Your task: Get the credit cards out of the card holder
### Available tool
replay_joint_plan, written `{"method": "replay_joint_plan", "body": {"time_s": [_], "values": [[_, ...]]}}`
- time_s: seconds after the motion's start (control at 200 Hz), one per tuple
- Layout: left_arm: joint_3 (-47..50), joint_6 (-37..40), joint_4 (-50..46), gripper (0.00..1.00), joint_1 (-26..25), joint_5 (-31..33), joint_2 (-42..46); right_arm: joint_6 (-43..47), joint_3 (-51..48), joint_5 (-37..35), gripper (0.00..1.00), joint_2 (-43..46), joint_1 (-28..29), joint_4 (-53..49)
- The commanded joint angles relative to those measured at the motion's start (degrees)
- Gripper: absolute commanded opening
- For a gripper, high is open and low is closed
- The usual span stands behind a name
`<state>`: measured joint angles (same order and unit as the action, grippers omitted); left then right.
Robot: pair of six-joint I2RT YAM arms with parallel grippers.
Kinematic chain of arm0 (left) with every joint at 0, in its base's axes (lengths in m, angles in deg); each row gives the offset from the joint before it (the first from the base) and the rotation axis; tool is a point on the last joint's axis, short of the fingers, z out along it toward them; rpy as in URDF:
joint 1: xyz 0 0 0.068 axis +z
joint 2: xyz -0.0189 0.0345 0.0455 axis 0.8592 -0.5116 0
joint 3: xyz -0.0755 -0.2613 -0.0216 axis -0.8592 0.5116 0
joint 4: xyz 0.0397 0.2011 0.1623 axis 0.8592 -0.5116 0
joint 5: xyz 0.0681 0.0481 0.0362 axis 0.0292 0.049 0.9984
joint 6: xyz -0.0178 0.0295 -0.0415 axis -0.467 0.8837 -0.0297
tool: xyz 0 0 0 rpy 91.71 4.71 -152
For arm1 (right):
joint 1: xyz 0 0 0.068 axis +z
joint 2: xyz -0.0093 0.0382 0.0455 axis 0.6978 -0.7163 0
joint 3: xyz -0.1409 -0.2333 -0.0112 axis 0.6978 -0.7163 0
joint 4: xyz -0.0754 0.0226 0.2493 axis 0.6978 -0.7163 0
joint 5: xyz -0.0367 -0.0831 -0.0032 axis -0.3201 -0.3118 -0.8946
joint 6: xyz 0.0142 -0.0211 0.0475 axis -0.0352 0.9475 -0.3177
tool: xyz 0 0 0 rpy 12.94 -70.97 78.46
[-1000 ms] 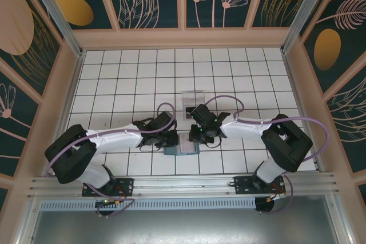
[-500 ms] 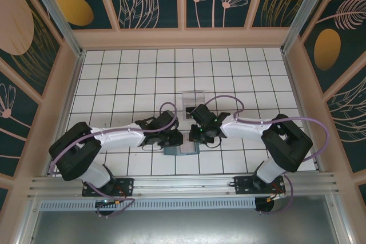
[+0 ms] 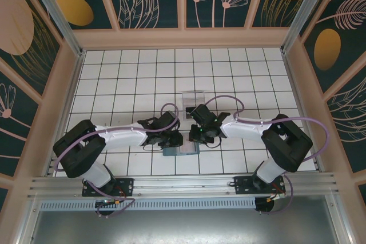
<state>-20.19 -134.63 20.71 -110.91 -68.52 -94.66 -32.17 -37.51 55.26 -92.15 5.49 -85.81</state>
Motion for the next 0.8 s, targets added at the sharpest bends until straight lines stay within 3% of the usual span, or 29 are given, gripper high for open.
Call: {"method": "replay_joint_plan", "body": {"time_s": [0.0,0.415,0.796], "values": [[-0.2,1.5,-5.7,0.23,0.4,3.7,-1.2,-0.7,-1.7,-2.0,0.28,0.4,0.5,-3.0],[-0.3,1.3,-7.4,0.16,0.4,4.6,2.8,-1.1,-2.2,-2.4,0.28,-0.1,0.5,-2.8],[0.4,-2.7,2.1,0.25,0.7,0.1,6.3,-1.1,-2.5,-2.2,0.23,0.5,0.5,-2.7]]}}
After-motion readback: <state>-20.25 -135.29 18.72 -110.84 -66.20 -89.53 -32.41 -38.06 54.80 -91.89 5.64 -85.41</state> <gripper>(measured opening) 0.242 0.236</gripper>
